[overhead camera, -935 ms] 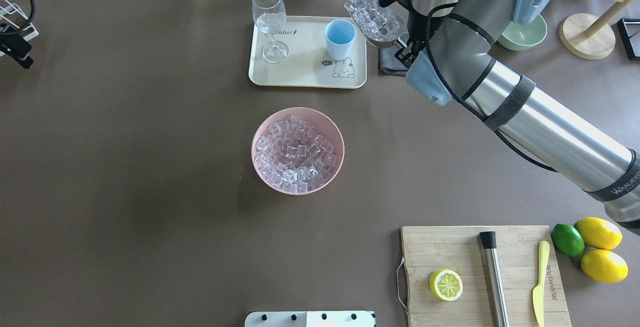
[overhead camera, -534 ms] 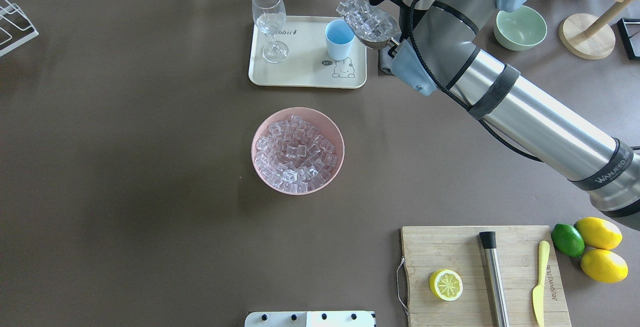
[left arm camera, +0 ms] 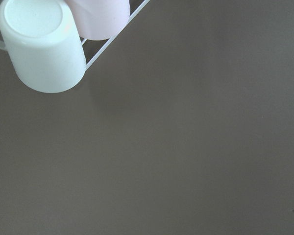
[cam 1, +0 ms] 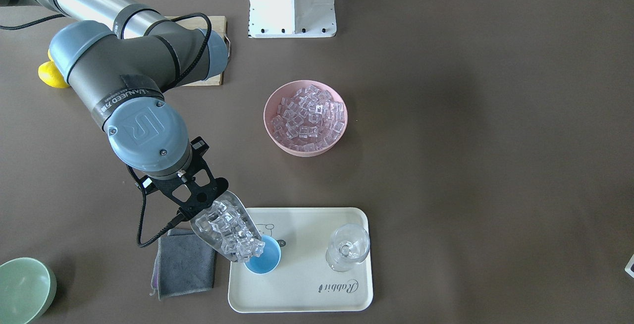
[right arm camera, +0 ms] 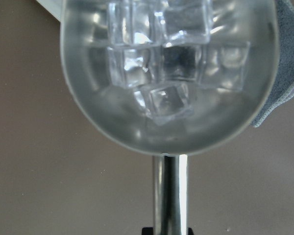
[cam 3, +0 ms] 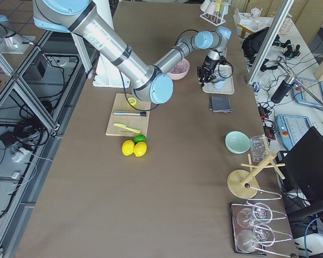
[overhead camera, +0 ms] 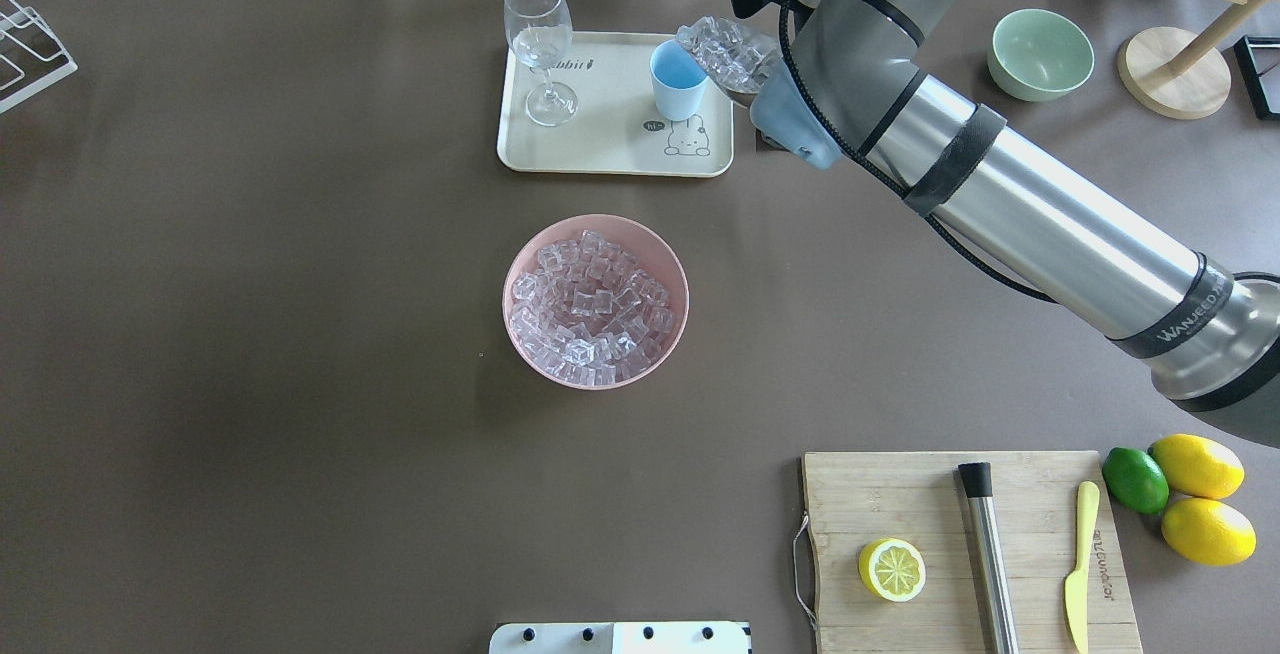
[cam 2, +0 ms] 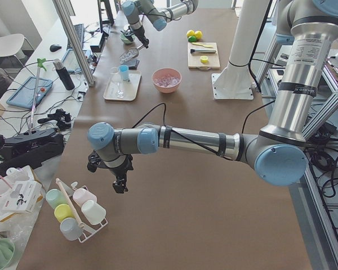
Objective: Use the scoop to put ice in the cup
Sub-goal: 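Carry the filled scoop toward the blue cup while the left arm retracts, then tilt the scoop over the blue cup with the right gripper to pour ice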
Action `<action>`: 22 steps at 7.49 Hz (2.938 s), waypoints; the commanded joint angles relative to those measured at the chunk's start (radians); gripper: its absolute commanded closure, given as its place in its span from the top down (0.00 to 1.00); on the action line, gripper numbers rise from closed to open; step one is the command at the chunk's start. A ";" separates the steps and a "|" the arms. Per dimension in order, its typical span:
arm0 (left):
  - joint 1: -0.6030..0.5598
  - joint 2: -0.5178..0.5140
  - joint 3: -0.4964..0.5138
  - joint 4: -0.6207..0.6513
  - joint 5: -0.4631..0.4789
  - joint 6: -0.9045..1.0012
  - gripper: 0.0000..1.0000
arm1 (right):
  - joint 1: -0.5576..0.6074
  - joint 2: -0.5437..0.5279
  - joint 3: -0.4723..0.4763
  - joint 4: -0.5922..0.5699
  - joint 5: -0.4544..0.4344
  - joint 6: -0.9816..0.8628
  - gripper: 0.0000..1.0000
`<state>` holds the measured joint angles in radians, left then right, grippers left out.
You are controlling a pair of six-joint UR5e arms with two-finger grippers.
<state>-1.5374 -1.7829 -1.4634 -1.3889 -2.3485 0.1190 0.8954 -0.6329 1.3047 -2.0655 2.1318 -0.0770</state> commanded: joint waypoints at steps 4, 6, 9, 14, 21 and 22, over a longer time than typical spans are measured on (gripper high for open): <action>-0.084 0.060 0.009 0.008 -0.075 0.209 0.99 | -0.003 0.071 -0.076 -0.122 -0.032 -0.058 0.00; -0.087 0.066 -0.012 0.007 -0.075 0.142 0.99 | -0.003 0.091 -0.078 -0.152 -0.053 -0.060 0.00; -0.086 0.065 -0.015 0.005 -0.038 0.137 0.99 | -0.022 0.122 -0.105 -0.174 -0.107 -0.089 0.00; -0.087 0.066 -0.020 0.001 -0.038 0.137 0.99 | -0.023 0.176 -0.166 -0.258 -0.158 -0.190 0.00; -0.084 0.066 -0.023 0.001 -0.038 0.137 0.99 | -0.019 0.225 -0.217 -0.300 -0.208 -0.195 0.00; -0.084 0.066 -0.023 0.001 -0.038 0.137 0.99 | -0.019 0.251 -0.251 -0.303 -0.223 -0.205 0.00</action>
<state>-1.6215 -1.7165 -1.4863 -1.3882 -2.3863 0.2562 0.8759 -0.4111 1.0878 -2.3597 1.9297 -0.2722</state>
